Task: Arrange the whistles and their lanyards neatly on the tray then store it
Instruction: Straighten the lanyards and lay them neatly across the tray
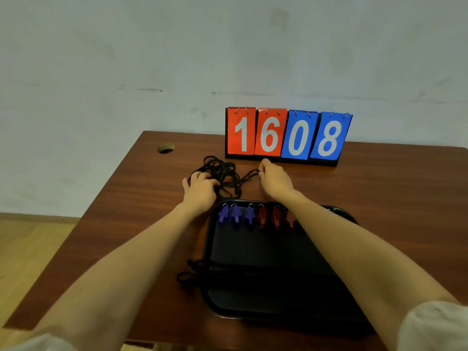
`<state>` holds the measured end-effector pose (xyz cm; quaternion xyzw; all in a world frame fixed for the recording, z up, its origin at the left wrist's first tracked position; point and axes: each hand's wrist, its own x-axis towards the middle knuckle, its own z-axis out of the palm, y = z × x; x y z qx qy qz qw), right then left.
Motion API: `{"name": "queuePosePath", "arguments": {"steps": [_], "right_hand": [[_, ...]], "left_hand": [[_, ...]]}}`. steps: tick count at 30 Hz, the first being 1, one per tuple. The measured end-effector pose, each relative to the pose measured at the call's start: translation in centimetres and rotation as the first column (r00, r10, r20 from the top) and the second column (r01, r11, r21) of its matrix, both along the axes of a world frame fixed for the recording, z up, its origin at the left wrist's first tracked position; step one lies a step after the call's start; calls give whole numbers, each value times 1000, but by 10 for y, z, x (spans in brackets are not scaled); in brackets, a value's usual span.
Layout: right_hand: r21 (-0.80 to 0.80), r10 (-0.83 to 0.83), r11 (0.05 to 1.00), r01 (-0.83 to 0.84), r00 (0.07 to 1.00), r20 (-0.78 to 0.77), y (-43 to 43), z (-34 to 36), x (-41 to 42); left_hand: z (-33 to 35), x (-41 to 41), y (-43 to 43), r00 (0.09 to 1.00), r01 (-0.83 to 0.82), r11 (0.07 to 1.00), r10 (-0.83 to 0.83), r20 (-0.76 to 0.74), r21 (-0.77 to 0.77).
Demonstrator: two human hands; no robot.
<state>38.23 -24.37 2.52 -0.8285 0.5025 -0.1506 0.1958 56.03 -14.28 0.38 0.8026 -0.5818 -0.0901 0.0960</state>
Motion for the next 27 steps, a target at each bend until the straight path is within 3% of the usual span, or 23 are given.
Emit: {"name": "queuePosePath", "arguments": {"steps": [3, 9, 14, 17, 23, 27], "right_hand": [[-81, 65, 996, -48, 975, 212, 11, 42, 9], [-108, 126, 991, -81, 839, 529, 29, 138, 21], [-140, 218, 976, -167, 719, 660, 47, 189, 9], [-82, 202, 973, -214, 630, 750, 52, 206, 2], [-39, 185, 961, -275, 529, 828, 52, 228, -16], [-17, 128, 977, -214, 518, 845, 45, 229, -27]], "left_hand": [[26, -8, 7, 995, -97, 981, 92, -40, -169], [83, -30, 12, 986, -135, 973, 112, -126, -189], [129, -54, 7, 941, -127, 937, 10, -340, -325], [148, -67, 3, 901, -142, 926, -26, -433, -351], [150, -72, 3, 892, -90, 940, -71, -446, -330], [141, -69, -2, 908, -109, 948, -27, -418, -298]]}}
